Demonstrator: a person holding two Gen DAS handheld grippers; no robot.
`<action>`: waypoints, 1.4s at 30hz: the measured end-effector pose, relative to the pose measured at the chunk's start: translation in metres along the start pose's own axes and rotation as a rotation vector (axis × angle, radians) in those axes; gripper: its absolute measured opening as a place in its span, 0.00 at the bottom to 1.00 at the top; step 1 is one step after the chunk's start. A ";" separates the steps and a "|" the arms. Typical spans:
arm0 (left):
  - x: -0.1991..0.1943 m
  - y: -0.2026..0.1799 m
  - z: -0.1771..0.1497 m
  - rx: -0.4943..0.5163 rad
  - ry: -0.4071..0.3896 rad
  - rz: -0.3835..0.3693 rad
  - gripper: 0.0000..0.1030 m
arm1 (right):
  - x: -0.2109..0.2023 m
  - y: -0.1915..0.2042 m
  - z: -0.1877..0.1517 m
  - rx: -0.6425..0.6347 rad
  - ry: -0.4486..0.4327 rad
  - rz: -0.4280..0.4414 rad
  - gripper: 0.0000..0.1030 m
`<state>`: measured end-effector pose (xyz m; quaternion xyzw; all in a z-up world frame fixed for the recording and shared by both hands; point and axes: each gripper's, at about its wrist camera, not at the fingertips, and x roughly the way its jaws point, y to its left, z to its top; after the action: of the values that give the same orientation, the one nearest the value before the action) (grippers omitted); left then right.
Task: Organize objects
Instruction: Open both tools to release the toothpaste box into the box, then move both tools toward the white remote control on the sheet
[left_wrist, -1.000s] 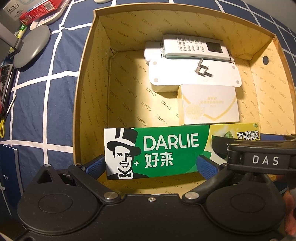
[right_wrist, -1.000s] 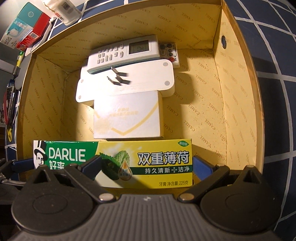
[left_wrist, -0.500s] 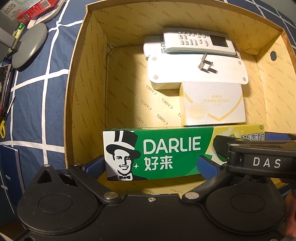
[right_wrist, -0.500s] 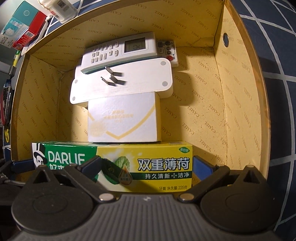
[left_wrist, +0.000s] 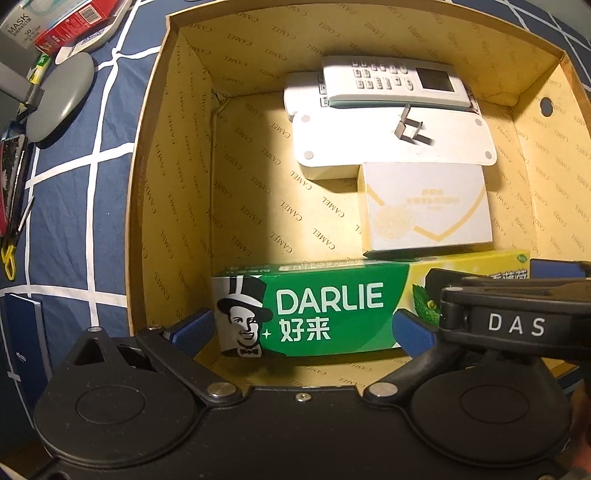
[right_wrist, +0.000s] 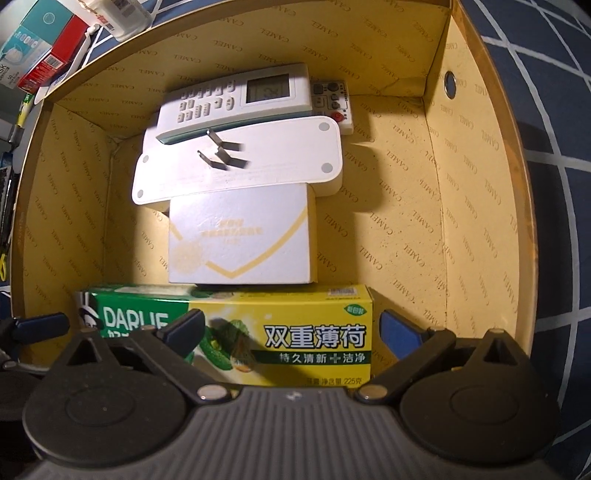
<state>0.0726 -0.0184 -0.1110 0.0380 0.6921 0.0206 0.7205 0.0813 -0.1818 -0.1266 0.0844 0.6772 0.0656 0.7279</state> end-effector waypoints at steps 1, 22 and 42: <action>0.000 0.001 0.000 -0.003 0.000 -0.002 1.00 | 0.000 0.000 0.000 -0.001 -0.001 0.002 0.98; -0.065 -0.022 -0.017 -0.072 -0.173 -0.128 1.00 | -0.092 -0.034 -0.005 0.014 -0.213 0.120 0.98; -0.102 -0.244 -0.004 0.260 -0.268 -0.227 1.00 | -0.180 -0.265 -0.059 0.387 -0.456 0.055 1.00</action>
<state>0.0584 -0.2699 -0.0297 0.0546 0.5869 -0.1555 0.7927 0.0037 -0.4766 -0.0110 0.2526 0.4936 -0.0656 0.8296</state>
